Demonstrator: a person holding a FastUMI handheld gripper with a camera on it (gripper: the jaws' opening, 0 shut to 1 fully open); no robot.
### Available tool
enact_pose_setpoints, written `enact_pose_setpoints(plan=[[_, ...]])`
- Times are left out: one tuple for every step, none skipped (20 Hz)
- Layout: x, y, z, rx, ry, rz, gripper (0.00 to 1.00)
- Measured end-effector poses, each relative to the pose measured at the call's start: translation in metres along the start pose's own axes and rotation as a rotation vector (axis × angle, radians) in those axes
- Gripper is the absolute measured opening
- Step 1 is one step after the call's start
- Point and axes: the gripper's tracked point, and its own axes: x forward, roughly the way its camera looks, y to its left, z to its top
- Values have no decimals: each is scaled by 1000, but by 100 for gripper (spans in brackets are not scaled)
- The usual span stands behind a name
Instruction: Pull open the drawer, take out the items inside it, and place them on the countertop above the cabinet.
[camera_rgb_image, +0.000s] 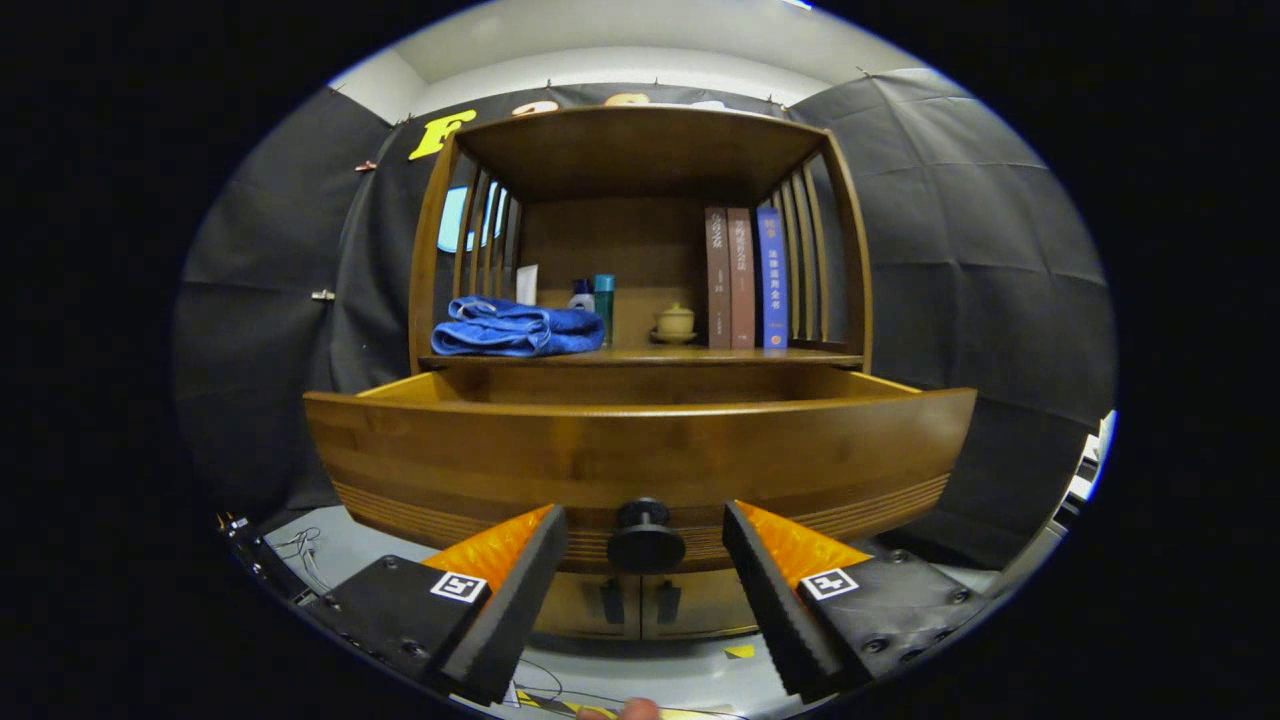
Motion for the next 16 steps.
enact_pose_setpoints(plan=[[-5,-4,9,-10,2,-20,98],[-9,-6,18,-22,22,-32,98],[-12,-11,28,-42,52,-56,98],[-14,-17,39,-68,87,-79,98],[-14,-21,52,-97,120,-94,98],[-11,-24,65,-129,154,-112,98],[-7,-25,75,-160,187,-122,98],[0,-25,85,-179,225,-129,98],[7,-24,94,-176,251,-130,98],[17,-21,105,-153,265,-131,98],[27,-18,112,-120,291,-132,98],[37,-18,114,-90,327,-141,98],[49,-20,113,-61,373,-153,98],[63,-21,111,-37,422,-164,98],[78,-22,106,-26,475,-170,98],[91,-22,98,-30,533,-164,98]])
